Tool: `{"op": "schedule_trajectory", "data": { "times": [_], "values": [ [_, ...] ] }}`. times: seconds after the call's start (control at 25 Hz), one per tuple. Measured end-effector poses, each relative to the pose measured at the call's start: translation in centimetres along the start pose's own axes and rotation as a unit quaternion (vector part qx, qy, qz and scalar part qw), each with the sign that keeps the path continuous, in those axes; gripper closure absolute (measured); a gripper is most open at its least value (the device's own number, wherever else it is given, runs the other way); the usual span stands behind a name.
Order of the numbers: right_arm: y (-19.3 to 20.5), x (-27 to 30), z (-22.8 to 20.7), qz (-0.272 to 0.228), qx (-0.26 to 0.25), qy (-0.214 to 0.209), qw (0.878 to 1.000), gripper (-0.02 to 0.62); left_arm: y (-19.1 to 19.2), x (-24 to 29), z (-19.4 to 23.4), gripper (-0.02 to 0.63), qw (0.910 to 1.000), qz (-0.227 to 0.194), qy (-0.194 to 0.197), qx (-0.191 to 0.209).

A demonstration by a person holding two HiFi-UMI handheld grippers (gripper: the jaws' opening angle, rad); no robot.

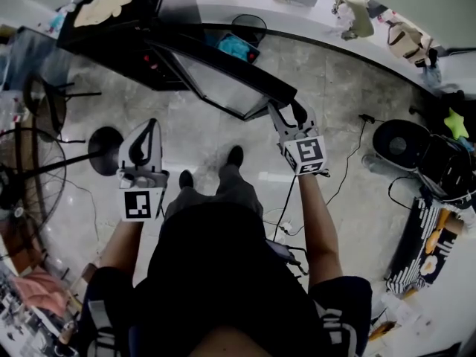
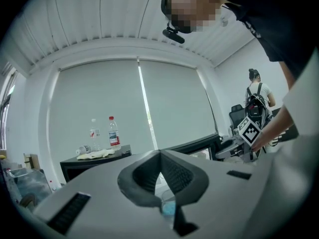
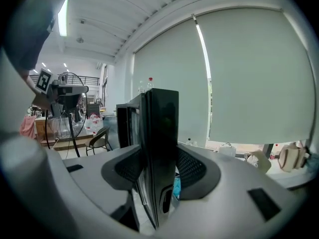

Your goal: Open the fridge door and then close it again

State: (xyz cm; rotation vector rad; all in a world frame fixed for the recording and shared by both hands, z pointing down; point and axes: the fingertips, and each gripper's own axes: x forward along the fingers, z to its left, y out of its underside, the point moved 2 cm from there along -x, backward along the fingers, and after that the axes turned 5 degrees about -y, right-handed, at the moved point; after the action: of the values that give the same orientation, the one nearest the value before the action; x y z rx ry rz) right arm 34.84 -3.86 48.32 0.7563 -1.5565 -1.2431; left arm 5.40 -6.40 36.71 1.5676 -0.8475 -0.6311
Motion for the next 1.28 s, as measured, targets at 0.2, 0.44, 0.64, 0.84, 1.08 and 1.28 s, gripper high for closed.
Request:
{"op": "schedule_trajectory", "data": {
  "times": [0.2,0.44,0.64,0.84,1.08,1.28],
  "values": [
    [0.4,-0.9,3.6,0.012,0.010,0.025,1.000,0.383,0.1,-2.5,1.5,0.583,0.9994,-0.020,0.028,0.002],
    [0.9,-2.1,8.3,0.005,0.019,0.060,0.998,0.383,0.9,-6.8,4.1,0.583,0.9976,-0.026,0.065,0.001],
    [1.1,-3.3,12.8,0.010,0.021,0.081,0.996,0.388,1.0,-10.5,6.4,0.583,0.9961,-0.043,0.077,-0.002],
    [1.4,-3.3,17.9,0.007,0.026,0.109,0.994,0.390,2.1,-14.5,9.2,0.583,0.9947,-0.053,0.087,-0.012],
    [1.4,-3.3,24.0,0.015,0.030,0.128,0.991,0.390,2.7,-19.3,12.1,0.583,0.9923,-0.067,0.101,-0.023],
    [1.2,-2.9,26.9,0.016,0.032,0.136,0.990,0.389,3.0,-21.0,13.0,0.583,0.9911,-0.066,0.112,-0.028]
  ]
}}
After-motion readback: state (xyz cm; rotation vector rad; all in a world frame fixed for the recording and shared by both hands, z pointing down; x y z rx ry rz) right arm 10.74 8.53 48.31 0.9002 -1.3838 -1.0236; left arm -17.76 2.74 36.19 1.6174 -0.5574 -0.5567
